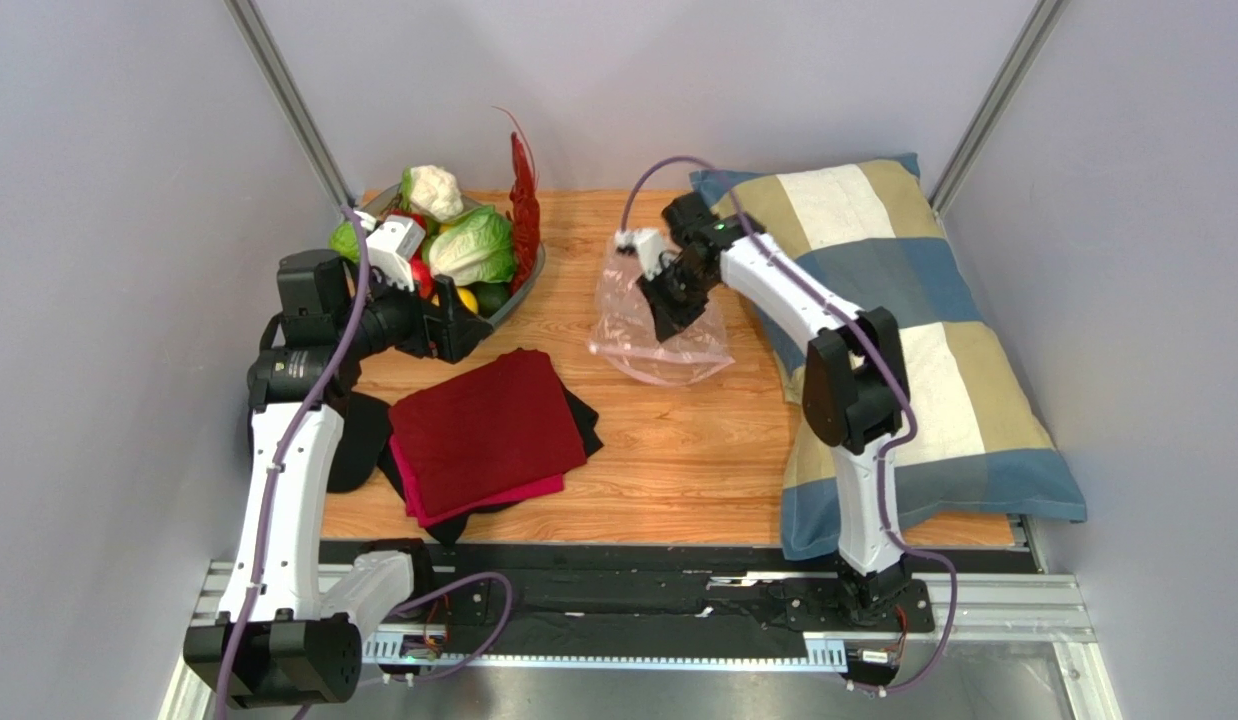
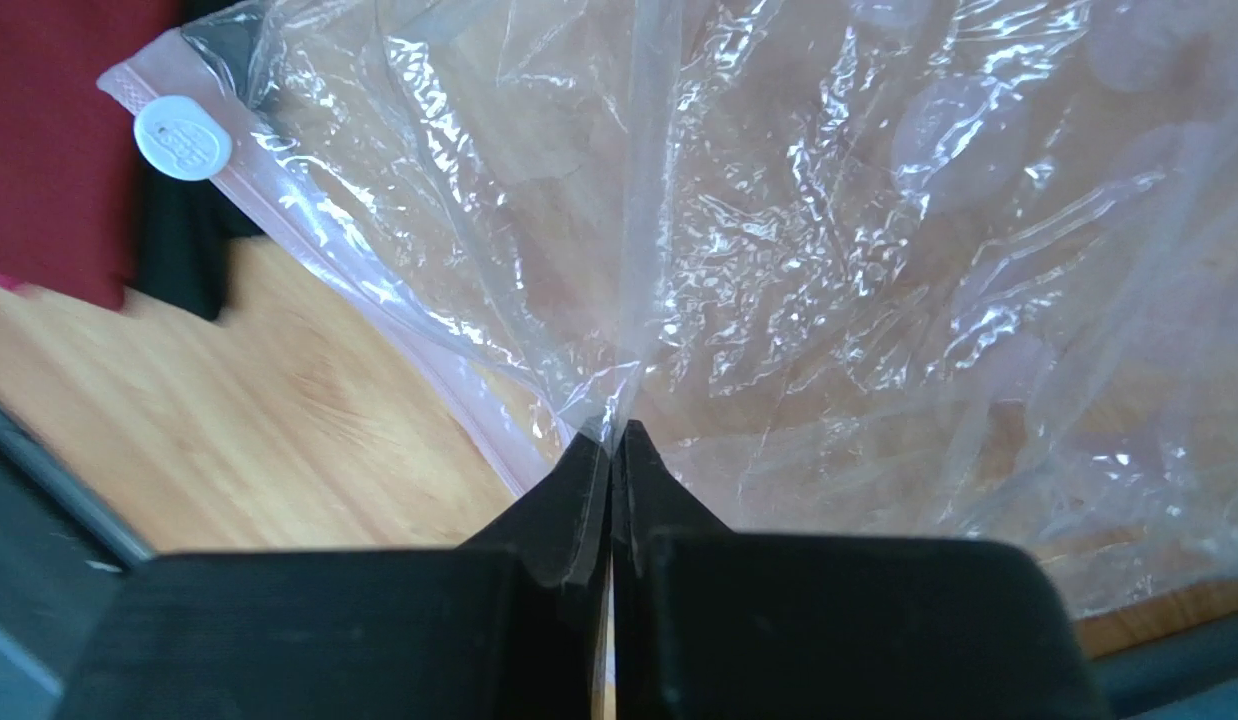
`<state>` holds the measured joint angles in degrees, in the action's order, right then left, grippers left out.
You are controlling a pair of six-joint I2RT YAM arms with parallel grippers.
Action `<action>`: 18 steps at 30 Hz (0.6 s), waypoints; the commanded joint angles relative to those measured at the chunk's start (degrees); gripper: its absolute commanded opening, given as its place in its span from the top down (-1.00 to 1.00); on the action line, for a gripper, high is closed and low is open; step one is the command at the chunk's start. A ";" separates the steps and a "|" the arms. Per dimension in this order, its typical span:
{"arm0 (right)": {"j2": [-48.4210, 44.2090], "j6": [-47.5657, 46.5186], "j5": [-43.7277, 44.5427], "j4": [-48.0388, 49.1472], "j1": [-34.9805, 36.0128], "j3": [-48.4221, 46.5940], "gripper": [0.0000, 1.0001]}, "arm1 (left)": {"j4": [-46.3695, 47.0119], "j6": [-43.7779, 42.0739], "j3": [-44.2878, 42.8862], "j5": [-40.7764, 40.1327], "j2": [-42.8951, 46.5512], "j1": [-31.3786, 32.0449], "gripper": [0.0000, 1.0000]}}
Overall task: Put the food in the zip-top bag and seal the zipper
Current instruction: Pick up the zipper food storage bag at the center of the board.
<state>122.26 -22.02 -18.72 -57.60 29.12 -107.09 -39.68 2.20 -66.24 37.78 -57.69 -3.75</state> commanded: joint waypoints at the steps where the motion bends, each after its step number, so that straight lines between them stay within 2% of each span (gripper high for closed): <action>1: -7.38 18.21 -17.02 2.40 -9.14 -8.57 1.00 | 7.33 1.84 2.43 1.60 -0.05 2.33 -0.98; 2: -7.56 25.12 -19.31 3.37 -10.57 -8.92 1.00 | 9.25 3.41 2.52 1.42 -0.57 3.04 -0.98; 5: -8.96 36.31 -27.23 9.95 -16.02 -6.49 1.00 | 12.07 6.57 1.64 -0.77 -3.65 7.17 -0.97; 6: -10.18 44.26 -30.03 14.93 -17.16 -5.16 1.00 | 13.04 7.55 0.77 -1.47 -5.31 8.05 -0.95; 10: -13.97 61.80 -34.53 27.08 -20.94 2.66 1.00 | 18.40 13.52 -2.75 -5.34 -9.71 12.88 -0.89; 15: -19.24 75.86 -31.74 38.42 -20.51 10.73 1.00 | 19.99 16.69 -10.47 -9.29 -15.69 19.47 -0.83; 18: -22.32 78.27 -27.08 41.43 -18.76 14.09 1.00 | 20.17 18.37 -13.55 -12.19 -18.24 23.85 -0.80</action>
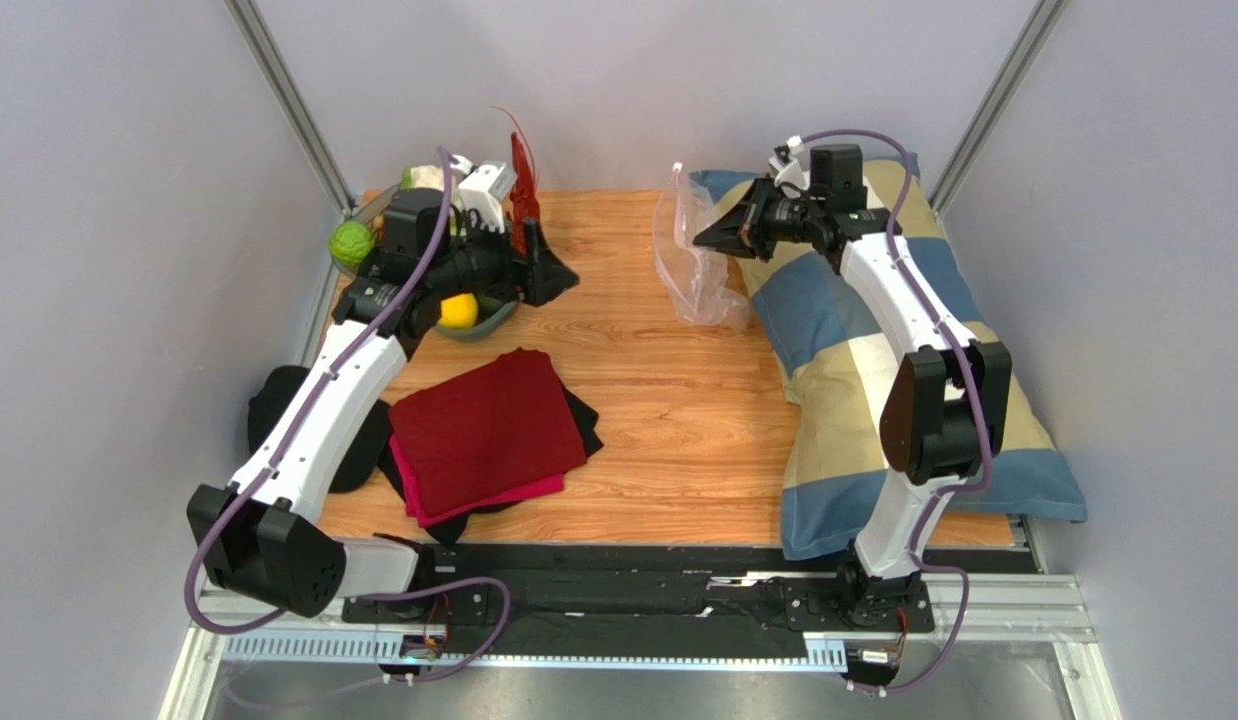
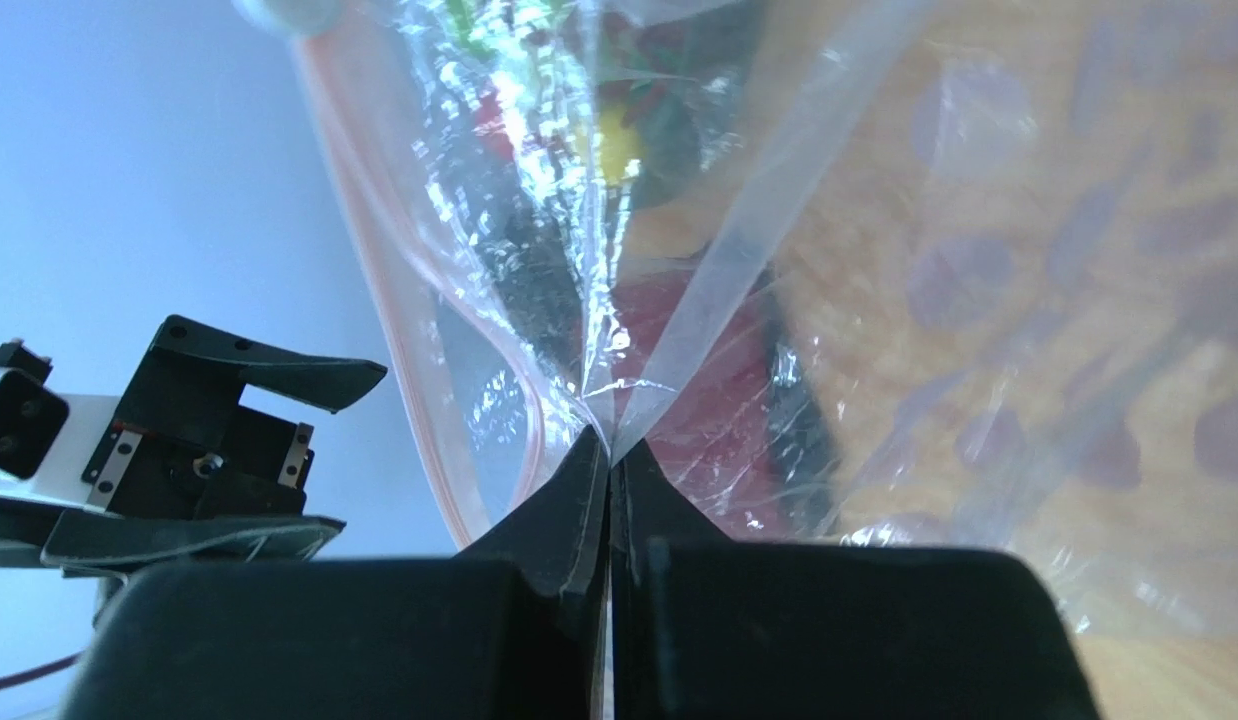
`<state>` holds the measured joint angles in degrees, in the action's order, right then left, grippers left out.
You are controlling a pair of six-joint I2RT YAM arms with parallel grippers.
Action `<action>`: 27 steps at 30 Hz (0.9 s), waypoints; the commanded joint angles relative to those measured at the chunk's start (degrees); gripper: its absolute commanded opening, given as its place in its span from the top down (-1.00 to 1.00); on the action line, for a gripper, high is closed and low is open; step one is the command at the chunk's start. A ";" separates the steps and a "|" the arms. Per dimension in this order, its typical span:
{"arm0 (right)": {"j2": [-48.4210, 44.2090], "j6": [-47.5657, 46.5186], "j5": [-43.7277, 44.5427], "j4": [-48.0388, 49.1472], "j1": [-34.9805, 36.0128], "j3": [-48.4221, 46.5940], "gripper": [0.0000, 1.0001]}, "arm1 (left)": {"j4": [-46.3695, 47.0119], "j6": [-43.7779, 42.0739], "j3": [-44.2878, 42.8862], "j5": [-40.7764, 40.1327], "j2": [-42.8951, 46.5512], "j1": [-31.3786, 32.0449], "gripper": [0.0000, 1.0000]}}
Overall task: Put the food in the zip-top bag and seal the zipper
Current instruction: Pick up the zipper food storage bag at the center of the board, then open the zipper of the food storage bag.
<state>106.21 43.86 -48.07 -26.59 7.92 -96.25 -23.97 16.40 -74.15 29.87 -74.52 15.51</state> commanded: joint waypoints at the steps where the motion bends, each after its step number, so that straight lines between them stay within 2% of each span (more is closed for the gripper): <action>1: -7.41 11.96 3.59 10.24 3.14 3.61 1.00 | 4.45 5.12 -6.26 -4.81 -2.03 5.49 -0.79; 6: -9.18 11.25 7.11 11.30 8.06 5.81 1.00 | 3.84 6.09 -10.04 -8.33 -6.68 9.80 -0.79; 12: -10.76 5.37 9.58 8.22 11.67 6.69 1.00 | 0.68 8.38 -13.48 -9.03 -11.87 10.07 -0.74; 17: -11.99 2.03 8.35 7.87 12.12 7.56 1.00 | -2.49 7.68 -12.17 -11.50 -12.41 9.46 -0.40; 22: -11.12 -1.31 3.61 7.87 11.94 7.21 1.00 | 3.20 12.50 -5.93 -4.13 -9.86 5.94 -0.24; 27: -8.31 -0.97 -3.16 8.04 11.41 6.25 1.00 | 6.65 12.69 -2.58 2.20 -8.45 5.15 -0.05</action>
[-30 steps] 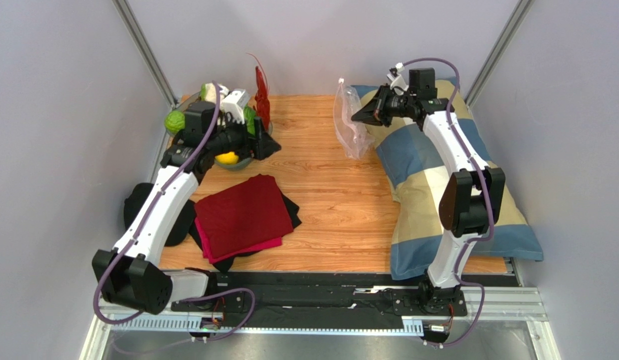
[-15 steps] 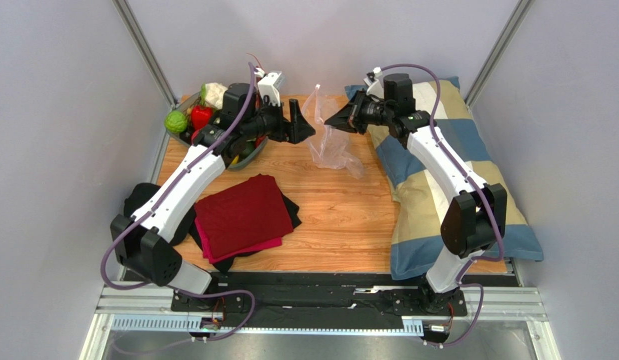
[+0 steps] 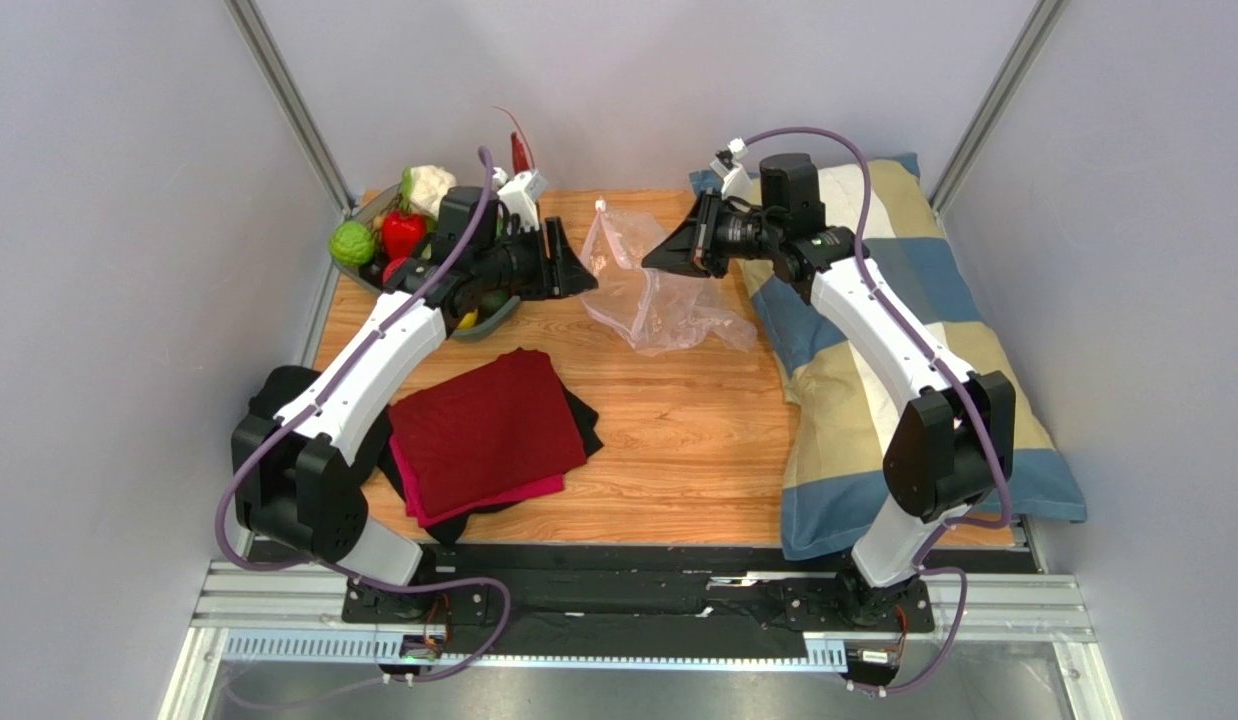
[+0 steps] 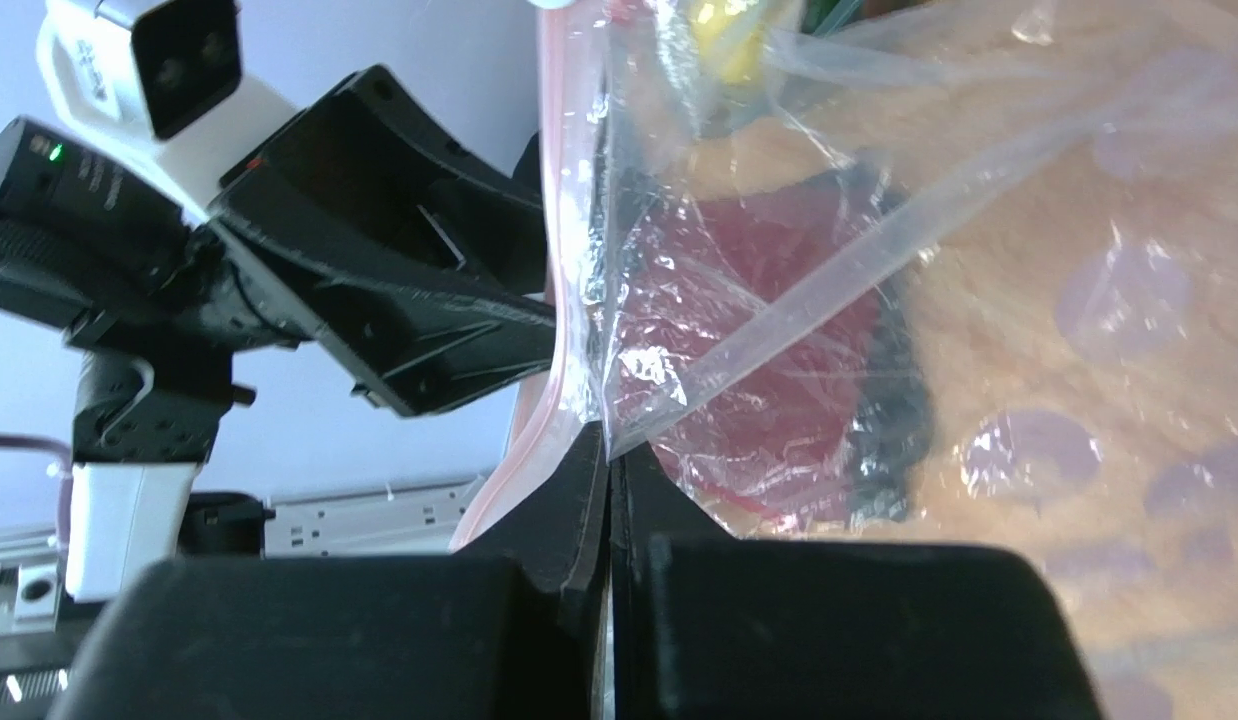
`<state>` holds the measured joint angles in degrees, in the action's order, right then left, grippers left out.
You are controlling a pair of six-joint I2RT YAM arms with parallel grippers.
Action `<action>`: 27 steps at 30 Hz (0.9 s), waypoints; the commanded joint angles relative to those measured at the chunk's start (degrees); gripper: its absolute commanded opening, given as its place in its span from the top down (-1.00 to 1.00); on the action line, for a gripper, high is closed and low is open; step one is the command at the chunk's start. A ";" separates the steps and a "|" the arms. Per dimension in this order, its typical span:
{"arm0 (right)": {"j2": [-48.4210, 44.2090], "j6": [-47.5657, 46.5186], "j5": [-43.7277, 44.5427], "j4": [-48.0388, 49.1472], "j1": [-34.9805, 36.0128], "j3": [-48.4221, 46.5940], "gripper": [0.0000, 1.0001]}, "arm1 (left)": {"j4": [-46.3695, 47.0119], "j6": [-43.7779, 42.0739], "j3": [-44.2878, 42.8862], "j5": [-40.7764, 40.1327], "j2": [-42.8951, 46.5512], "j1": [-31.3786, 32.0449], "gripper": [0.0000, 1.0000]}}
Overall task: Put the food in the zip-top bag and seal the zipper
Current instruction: Open the zipper of the food storage bag.
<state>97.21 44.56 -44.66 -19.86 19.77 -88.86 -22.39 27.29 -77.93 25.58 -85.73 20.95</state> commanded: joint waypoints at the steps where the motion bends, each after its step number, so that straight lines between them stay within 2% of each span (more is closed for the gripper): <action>1: 0.88 -1.14 -7.27 1.49 -0.52 -1.31 1.00 | 4.82 1.72 1.20 6.58 2.68 -0.30 -0.01; 3: 1.05 -0.96 -8.68 2.45 -0.52 -1.14 1.00 | 4.29 1.45 0.94 5.71 2.24 -0.30 0.01; 5: 0.97 0.08 -10.95 4.90 -0.52 -0.26 1.00 | 3.06 0.58 0.07 4.57 1.54 -0.38 0.19; 7: 0.61 1.40 -12.81 8.06 -0.35 1.05 1.00 | 1.30 0.66 -0.81 4.56 0.75 -0.38 0.24; 9: 0.79 0.72 -13.52 7.91 -0.08 1.15 1.00 | 0.34 1.10 -2.31 6.84 -0.66 -0.30 0.84; 10: 1.14 -0.77 -13.08 4.42 -0.08 -0.33 0.88 | -0.02 1.45 -2.84 7.54 -1.18 -0.30 1.00; 11: 1.58 -5.83 -11.43 1.17 -0.17 -1.74 0.71 | -0.19 1.97 -3.19 7.73 -1.19 -0.12 1.00; 12: 2.80 -9.19 -10.10 -2.52 -0.26 -3.41 0.26 | 0.07 3.28 -3.11 7.81 -1.10 -0.03 1.00; 13: 3.33 -12.70 -8.26 -11.08 -0.26 -5.77 -0.02 | 0.07 3.91 -3.19 7.90 -1.02 0.06 1.00; 15: 3.78 -21.83 -1.50 -17.29 -0.17 -11.06 -0.53 | -0.72 5.57 -3.81 7.73 -0.84 0.76 1.00; 16: 2.91 -24.40 1.22 -20.54 0.00 -11.86 -0.63 | -0.90 6.19 -3.98 7.55 -0.66 1.02 1.00; 17: 2.20 -26.43 5.86 -21.27 0.09 -12.39 -0.64 | -1.25 6.72 -4.33 6.68 -0.49 1.54 1.00; 22: -3.68 -36.89 16.26 -22.59 3.78 -10.29 -0.61 | -5.29 12.60 -5.21 0.53 -0.57 1.99 1.00; 27: -8.26 -40.07 23.29 -20.40 11.49 -6.24 -0.60 | -4.59 16.91 -5.83 2.19 -1.45 2.25 1.00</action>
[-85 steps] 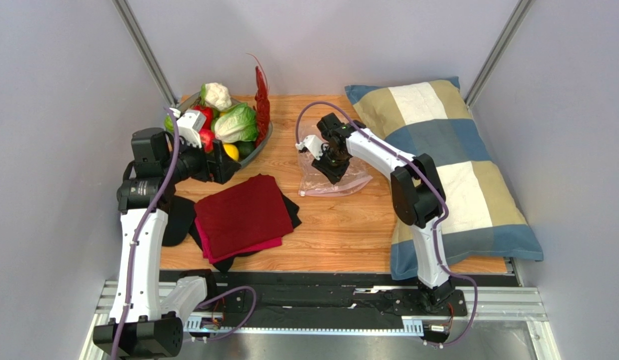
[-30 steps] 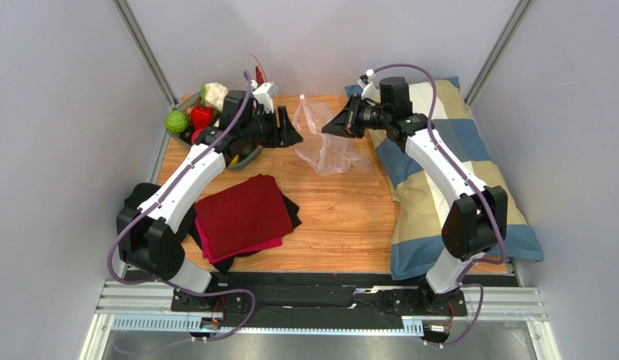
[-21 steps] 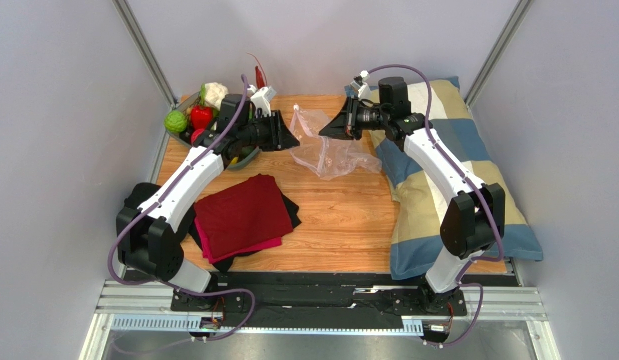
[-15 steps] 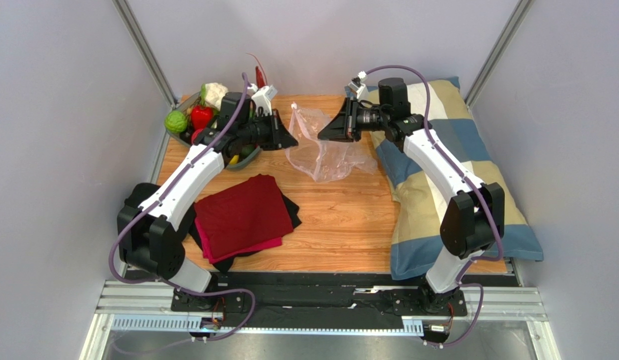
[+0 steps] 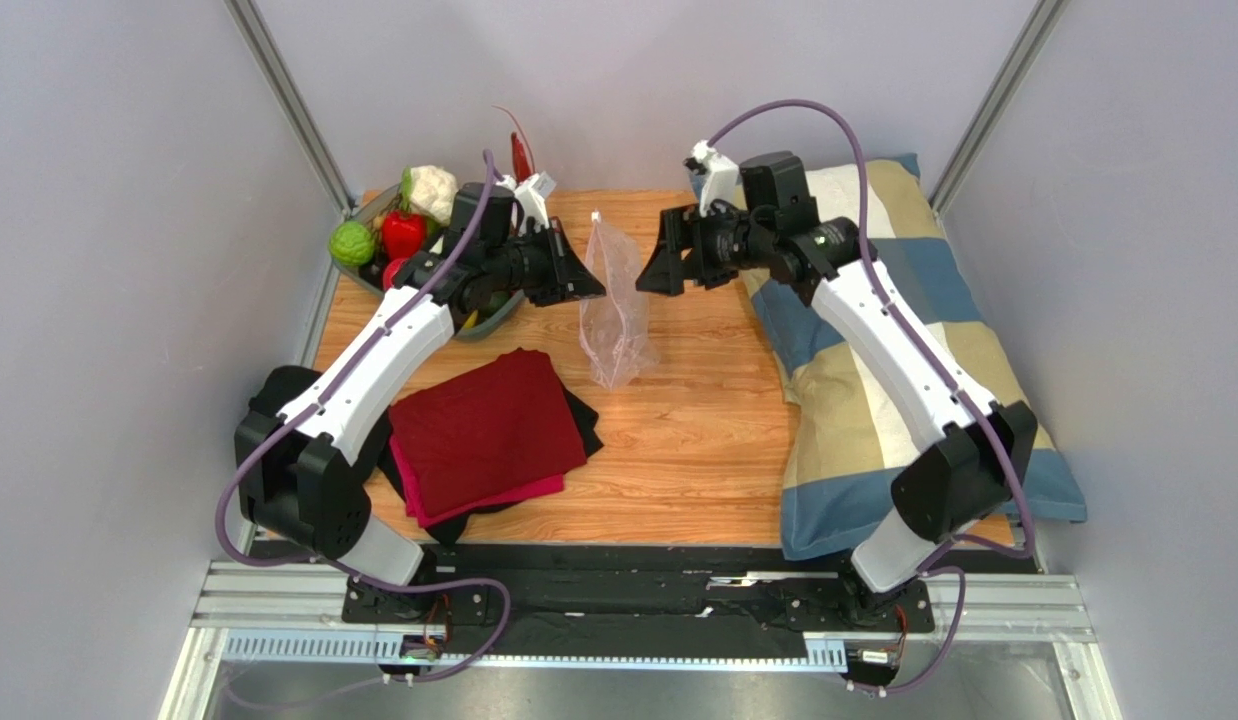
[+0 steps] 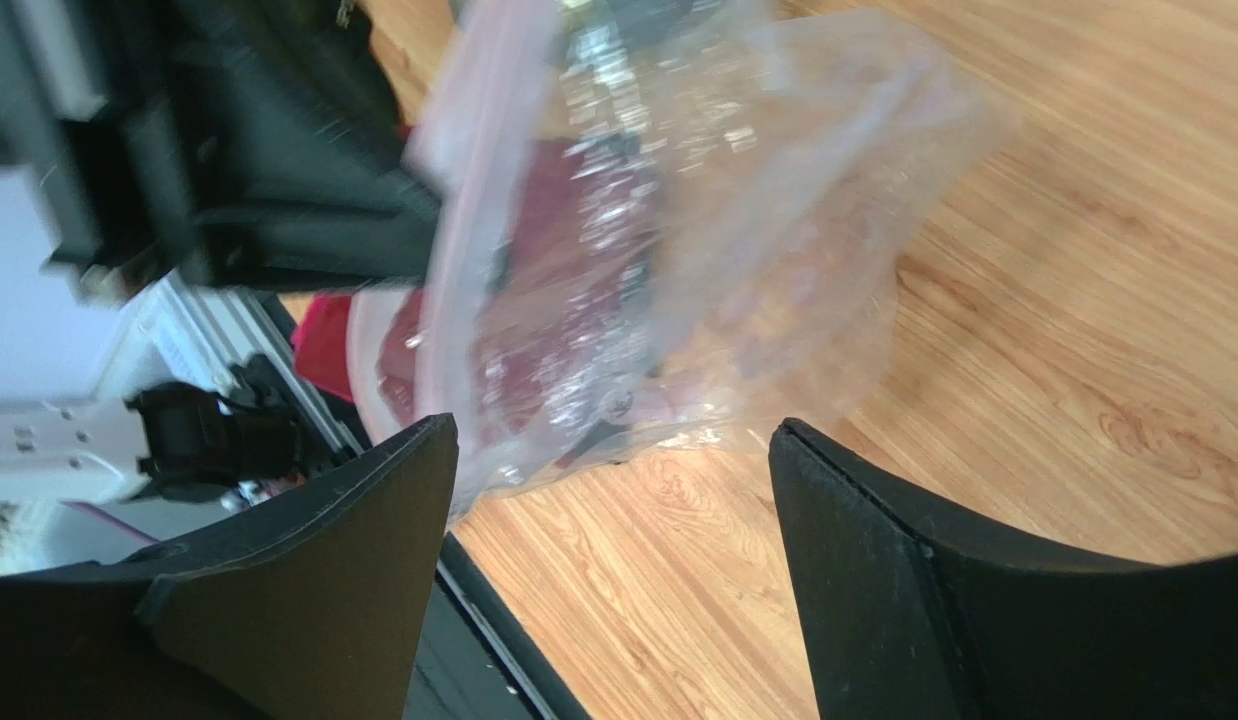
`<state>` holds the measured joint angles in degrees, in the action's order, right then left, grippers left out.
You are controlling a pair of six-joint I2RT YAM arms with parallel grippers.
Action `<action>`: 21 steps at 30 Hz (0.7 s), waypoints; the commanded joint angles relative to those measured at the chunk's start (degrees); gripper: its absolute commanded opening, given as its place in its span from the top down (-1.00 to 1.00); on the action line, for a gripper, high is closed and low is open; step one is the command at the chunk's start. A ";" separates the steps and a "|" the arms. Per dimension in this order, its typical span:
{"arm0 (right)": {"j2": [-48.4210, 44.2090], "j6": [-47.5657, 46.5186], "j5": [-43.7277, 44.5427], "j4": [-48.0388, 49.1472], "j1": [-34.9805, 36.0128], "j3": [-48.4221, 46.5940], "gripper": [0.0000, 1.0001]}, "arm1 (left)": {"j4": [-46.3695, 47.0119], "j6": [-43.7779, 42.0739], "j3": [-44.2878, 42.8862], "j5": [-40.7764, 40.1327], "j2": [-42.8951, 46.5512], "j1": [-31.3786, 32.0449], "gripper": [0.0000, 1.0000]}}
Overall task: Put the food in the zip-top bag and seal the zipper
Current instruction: Open the zipper of the food storage bag.
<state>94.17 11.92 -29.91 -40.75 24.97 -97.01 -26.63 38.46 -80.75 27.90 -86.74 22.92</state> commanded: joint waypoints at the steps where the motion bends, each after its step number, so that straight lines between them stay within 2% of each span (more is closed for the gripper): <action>1: -5.31 -8.14 10.21 1.11 7.54 2.00 -0.60 | -0.35 5.93 -3.27 -0.39 -0.62 0.72 1.00; 6: -1.90 -12.79 22.07 -0.11 15.18 -2.21 -0.60 | -0.61 6.10 -3.80 -1.71 -0.71 1.52 1.00; 8: -0.31 -14.12 26.98 -0.99 16.16 -3.79 -0.55 | -0.61 6.19 -3.63 -1.88 -0.36 1.52 1.00; 14: 3.83 -15.88 36.93 -5.47 16.51 -6.70 -0.14 | -0.70 5.14 -2.31 -2.59 1.57 1.52 1.00; 15: 3.74 -15.97 37.55 -5.74 16.43 -6.52 -0.02 | -0.79 4.96 -2.13 -2.85 1.83 1.52 1.00; 17: 2.51 -15.97 37.12 -5.74 16.16 -5.91 0.08 | -1.23 4.09 -1.69 -3.64 2.36 1.43 1.00; 18: 2.07 -15.88 37.03 -5.83 15.73 -5.47 0.19 | -1.92 3.65 -1.60 -3.90 2.45 1.34 1.00; 21: 0.40 -16.40 36.94 -5.92 14.85 -5.03 0.27 | -3.51 1.63 -1.08 -5.92 2.45 1.08 1.00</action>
<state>98.00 -2.90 4.14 -46.54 40.91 -100.79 -28.53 42.61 -82.13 24.47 -86.89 24.27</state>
